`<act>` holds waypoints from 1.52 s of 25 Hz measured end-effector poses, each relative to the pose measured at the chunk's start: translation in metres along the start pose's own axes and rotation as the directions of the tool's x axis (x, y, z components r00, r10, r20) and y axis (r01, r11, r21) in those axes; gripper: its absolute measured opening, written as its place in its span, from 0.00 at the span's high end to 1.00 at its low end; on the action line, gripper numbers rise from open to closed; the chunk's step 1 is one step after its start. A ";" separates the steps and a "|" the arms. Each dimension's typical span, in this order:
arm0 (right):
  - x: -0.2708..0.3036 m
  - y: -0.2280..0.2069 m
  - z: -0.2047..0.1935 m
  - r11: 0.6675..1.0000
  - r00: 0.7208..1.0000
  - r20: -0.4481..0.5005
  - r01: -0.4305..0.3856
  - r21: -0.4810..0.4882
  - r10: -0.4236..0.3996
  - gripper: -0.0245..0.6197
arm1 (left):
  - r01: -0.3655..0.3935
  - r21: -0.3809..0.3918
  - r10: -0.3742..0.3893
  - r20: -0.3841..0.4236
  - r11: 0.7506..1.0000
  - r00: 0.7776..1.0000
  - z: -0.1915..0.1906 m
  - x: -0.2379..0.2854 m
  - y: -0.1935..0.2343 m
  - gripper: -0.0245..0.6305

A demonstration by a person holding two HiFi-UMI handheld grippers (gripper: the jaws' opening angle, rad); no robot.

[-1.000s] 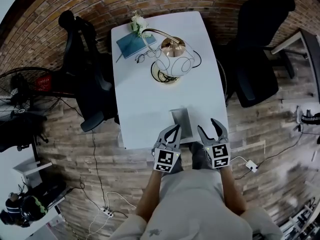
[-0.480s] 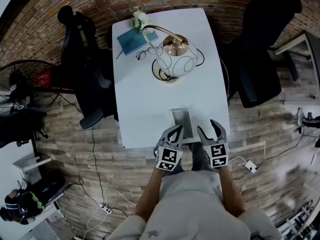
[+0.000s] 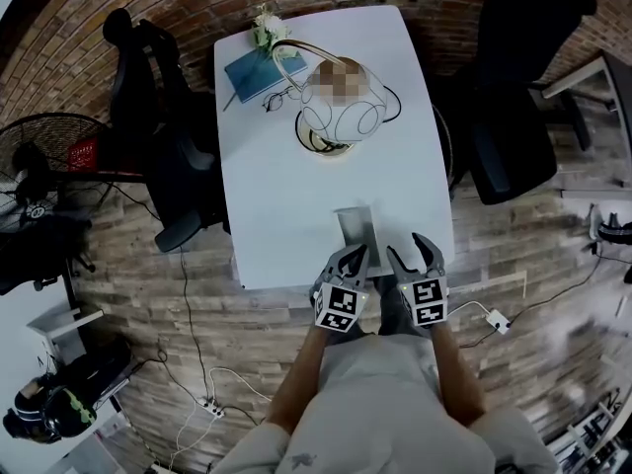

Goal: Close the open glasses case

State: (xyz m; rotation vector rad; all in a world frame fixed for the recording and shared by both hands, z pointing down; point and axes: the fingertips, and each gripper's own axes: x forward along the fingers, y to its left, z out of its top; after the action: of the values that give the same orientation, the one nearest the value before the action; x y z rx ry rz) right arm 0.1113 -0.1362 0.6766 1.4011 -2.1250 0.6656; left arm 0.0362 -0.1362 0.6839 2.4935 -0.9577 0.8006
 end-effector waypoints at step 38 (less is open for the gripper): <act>0.021 0.018 -0.031 0.999 0.998 -0.066 -0.021 -0.026 0.020 0.56 | 0.047 -0.016 -0.048 -0.050 0.999 0.998 -0.023 0.016 -0.017 0.96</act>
State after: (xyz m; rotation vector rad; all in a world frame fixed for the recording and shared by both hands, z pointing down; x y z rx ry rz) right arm 0.0921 -0.1240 0.7111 1.3267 -2.0917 0.6797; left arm 0.0485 -0.1206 0.7096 2.4617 -0.8806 0.8347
